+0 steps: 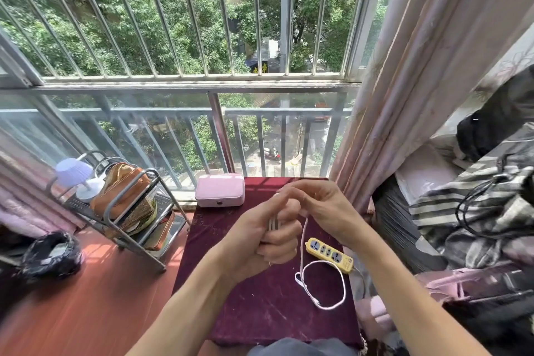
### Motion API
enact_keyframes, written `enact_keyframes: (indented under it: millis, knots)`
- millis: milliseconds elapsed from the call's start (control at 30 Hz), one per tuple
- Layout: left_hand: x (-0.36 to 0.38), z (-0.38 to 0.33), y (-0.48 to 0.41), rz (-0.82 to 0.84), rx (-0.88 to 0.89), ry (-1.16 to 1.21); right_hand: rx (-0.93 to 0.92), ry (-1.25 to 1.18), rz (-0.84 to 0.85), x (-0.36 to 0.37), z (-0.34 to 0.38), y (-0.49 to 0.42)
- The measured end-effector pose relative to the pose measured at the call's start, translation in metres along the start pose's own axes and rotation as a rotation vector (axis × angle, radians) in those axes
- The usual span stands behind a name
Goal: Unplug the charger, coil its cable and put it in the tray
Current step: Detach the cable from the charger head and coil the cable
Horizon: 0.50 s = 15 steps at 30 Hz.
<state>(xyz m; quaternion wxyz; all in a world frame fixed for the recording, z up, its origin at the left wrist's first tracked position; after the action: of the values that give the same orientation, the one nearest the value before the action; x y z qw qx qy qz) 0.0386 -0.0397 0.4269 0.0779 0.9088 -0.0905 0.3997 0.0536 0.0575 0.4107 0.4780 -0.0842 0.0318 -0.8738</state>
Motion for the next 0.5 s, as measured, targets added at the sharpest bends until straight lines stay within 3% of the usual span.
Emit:
enact_keyframes:
  millis: [300, 500]
  knots:
    - [-0.002, -0.023, -0.013, -0.023, 0.093, 0.110, 0.086, 0.071, -0.041, 0.030, -0.043, 0.007]
    - [-0.020, -0.037, -0.020, -0.121, 0.183, 0.134, 0.156, 0.540, 0.021, 0.035, -0.060, 0.028]
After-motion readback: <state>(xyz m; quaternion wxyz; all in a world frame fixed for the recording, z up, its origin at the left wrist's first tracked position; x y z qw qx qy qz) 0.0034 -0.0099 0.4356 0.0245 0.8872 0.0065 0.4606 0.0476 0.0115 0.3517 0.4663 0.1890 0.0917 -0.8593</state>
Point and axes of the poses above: each hand's wrist, its own y-axis away from the middle knuckle, its own x-axis out of the palm, z = x × y, the point moved 9 cm from there along -y, towards the middle knuckle, and after that the axes turned 2 degrees about -z, right-handed, at the moved point
